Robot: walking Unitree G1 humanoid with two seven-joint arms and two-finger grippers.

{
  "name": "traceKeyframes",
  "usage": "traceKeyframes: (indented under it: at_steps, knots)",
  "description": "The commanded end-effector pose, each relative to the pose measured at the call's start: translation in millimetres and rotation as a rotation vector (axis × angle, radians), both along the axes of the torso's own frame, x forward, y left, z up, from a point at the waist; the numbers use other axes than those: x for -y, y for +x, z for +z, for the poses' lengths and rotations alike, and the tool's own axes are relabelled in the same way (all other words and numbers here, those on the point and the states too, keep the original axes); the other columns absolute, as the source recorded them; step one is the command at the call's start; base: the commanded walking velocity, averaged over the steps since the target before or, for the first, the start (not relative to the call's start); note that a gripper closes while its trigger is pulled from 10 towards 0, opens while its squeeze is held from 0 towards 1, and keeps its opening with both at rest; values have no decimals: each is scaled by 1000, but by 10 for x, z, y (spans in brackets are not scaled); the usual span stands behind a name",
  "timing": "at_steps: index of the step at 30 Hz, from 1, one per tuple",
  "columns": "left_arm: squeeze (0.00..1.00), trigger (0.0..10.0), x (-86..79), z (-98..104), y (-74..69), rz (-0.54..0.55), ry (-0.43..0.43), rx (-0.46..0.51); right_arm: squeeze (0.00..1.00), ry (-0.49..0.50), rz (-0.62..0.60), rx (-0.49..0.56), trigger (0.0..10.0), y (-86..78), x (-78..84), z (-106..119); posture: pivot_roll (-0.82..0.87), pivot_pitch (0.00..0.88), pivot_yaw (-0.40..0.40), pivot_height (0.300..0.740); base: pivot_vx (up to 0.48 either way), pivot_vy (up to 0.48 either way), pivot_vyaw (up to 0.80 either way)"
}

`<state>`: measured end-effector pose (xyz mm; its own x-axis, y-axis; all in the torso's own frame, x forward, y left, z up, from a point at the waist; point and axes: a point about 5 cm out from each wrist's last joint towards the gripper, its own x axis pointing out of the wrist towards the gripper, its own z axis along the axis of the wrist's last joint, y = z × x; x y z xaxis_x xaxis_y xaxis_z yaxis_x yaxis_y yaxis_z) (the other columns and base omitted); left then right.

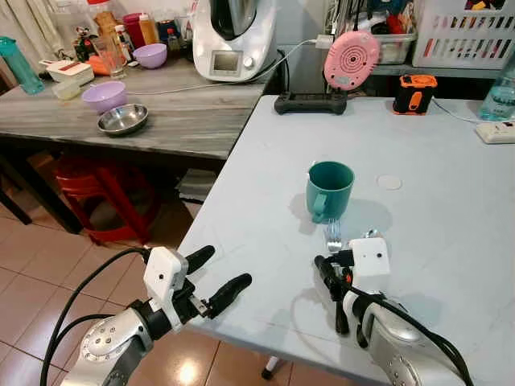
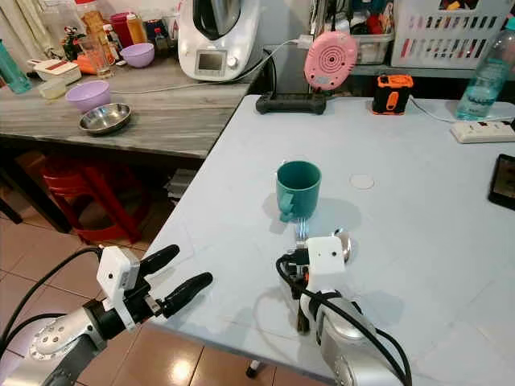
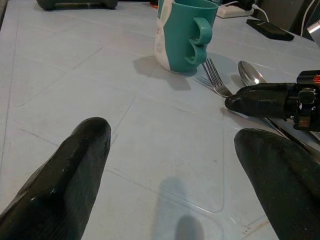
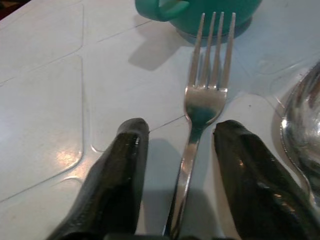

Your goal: Setting the table

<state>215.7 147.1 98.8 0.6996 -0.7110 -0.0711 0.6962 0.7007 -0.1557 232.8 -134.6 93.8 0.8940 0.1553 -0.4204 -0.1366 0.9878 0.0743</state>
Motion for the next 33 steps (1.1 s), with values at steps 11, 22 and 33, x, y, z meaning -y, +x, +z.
traceKeyframes:
  at_steps: [11,22,33]
  knots:
    - [0,10000,-10,-23,-38,-55,-2,-19,0,-30,-30,-230,0,-183,129,-364,-50,46,120,740,0,0,0]
    - [0,10000,3,-9,-33,-87,-8,-13,0,7,-54,-252,0,-186,136,-394,-53,45,128,740,0,0,0]
    - [0,10000,-38,30,48,13,13,26,0,124,-135,-208,0,-118,101,-327,-52,44,134,740,0,0,0]
